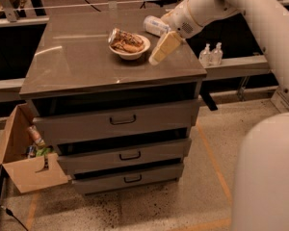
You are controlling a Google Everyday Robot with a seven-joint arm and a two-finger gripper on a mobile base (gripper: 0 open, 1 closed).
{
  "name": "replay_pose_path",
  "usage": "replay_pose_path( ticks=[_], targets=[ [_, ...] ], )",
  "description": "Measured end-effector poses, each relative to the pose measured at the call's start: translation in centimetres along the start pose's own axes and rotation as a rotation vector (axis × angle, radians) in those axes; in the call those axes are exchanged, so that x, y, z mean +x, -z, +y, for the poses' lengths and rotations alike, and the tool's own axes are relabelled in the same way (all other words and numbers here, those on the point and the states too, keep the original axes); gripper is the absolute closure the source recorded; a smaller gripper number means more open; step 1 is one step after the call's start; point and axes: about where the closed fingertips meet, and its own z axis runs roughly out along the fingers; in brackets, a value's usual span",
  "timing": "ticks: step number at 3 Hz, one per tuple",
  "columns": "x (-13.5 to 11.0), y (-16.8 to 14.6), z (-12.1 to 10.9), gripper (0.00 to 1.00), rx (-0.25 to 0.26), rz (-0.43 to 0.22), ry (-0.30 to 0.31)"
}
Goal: Pick orange can from paper bowl and place on counter
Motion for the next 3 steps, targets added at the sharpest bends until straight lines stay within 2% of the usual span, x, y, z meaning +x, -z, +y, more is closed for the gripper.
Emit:
replay_pose_path(
  ticks=[1, 2, 3],
  targets=[
    [-1.2, -2.9, -2.3, 0.0, -0.023, -0.026, -0.007],
    [-3.6, -3.2, -4.5, 0.0, 0.008, -0.081, -0.012],
    [-5.2, -2.8, -6.7, 0.0, 0.074, -0.116, -0.027]
  ],
)
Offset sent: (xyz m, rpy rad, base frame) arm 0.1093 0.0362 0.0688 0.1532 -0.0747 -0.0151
